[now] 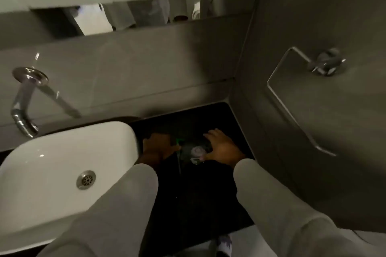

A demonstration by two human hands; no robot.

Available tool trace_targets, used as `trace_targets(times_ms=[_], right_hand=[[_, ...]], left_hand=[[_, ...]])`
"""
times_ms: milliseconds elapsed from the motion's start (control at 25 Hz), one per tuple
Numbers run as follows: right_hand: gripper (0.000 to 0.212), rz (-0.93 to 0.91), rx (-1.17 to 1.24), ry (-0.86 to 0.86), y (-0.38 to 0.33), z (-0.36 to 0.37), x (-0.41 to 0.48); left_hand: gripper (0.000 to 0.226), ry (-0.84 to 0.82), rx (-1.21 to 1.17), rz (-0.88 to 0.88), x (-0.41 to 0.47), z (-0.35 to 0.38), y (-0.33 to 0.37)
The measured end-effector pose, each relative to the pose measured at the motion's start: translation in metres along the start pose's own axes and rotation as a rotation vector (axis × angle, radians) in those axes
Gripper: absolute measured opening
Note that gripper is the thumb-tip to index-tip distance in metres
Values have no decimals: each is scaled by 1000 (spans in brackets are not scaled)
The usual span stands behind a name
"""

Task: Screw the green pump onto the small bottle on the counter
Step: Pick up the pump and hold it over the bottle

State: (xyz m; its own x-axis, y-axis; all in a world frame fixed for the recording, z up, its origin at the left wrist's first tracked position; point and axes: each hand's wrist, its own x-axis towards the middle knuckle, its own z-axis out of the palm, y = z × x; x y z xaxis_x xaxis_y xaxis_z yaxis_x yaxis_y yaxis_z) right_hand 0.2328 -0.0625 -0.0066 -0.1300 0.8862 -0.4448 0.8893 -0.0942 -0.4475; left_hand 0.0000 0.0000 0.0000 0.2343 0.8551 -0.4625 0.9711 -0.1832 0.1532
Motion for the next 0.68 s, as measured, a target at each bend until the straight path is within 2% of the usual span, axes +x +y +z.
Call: trace_targets(times_ms=[80,240,360,480,560,680], right_hand=[[95,-6,188,9,1,15,4],[63,-3,459,126,-1,41,6],[51,15,541,182,1,48,6],[51,-2,561,224,4,54,8],[54,4,545,218,6,53,10],[58,-1,519,176,9,45,14]], left_hand=[[59,-3,-49,-54,11,16,3],[50,-22,-241,-170,31,43,10],[46,11,-297,-268,45,52,11],[46,17,-369,-315,53,55,10],[41,84,-491,-293,55,45,8],[27,348,-807,-157,43,6,7]])
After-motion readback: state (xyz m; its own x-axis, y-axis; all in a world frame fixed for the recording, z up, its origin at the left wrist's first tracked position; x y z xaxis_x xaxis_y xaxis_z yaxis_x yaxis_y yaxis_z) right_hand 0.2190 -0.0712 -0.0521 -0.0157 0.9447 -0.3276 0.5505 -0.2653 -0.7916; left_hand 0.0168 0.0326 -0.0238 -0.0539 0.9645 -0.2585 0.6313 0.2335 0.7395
